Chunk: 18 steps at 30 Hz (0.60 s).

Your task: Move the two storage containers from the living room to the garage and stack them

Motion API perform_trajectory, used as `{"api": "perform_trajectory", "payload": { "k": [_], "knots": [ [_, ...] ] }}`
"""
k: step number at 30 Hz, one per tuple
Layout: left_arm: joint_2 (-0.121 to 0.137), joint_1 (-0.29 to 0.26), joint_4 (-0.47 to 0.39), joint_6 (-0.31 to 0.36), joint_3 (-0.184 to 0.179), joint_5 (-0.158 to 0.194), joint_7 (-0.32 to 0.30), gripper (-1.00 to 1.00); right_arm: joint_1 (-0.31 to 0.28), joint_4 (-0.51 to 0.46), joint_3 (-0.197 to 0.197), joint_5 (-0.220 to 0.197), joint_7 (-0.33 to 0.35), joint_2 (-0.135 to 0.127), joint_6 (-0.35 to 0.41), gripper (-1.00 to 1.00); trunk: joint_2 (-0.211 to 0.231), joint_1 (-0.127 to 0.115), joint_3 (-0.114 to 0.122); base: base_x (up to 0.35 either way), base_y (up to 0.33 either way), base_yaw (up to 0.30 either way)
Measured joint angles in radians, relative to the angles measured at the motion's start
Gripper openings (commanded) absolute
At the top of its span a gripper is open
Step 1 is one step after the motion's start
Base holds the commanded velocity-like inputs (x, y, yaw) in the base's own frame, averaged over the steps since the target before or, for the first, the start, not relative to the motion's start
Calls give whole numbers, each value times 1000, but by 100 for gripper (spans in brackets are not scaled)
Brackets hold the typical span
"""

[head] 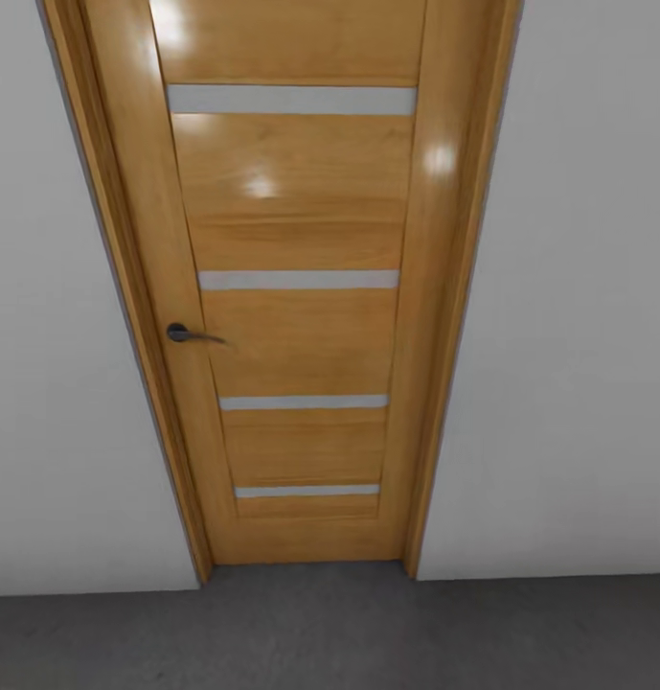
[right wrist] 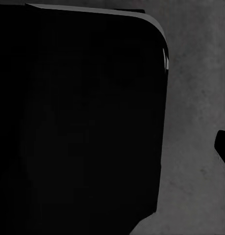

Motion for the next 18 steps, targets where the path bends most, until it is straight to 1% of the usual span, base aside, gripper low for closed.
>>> {"api": "perform_trajectory", "payload": {
  "k": [7, 9, 18],
  "knots": [
    [0, 0, 0, -1, 0, -1, 0, 100, 0, 0, 0, 0, -2, 0, 0, 100, 0, 0, 0, 31, 0, 214],
    [0, 0, 0, -2, 0, -1, 0, 100, 0, 0, -1, 0, -1, 0, 0, 100, 0, 0, 0, 7, 0, 140],
    [0, 0, 0, -1, 0, 0, 0, 100, 0, 0, 0, 0, 1, -2, 0, 100, 0, 0, 0, 2, 0, 34]
  ]
}}
